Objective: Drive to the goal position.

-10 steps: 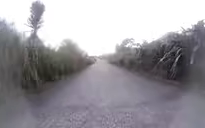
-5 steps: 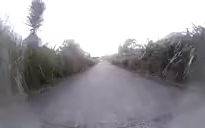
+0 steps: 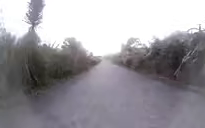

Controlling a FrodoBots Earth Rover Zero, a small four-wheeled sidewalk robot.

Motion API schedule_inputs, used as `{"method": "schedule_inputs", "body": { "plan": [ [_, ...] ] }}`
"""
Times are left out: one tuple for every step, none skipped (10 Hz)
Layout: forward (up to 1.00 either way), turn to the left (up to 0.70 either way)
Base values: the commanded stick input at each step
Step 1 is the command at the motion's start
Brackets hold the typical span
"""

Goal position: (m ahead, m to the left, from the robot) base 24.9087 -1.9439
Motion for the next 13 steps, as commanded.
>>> {"method": "schedule_inputs", "body": {
  "plan": [
    [0.85, -0.34],
    [0.85, -0.34],
    [0.85, -0.34],
    [0.85, -0.34],
    [0.85, -0.34],
    [0.85, -0.34],
    [0.85, -0.34],
    [0.85, -0.34],
    [0.85, -0.25],
    [0.85, -0.14],
    [0.85, -0.02],
    [0.85, 0.00],
    [0.85, 0.00]
  ]
}}
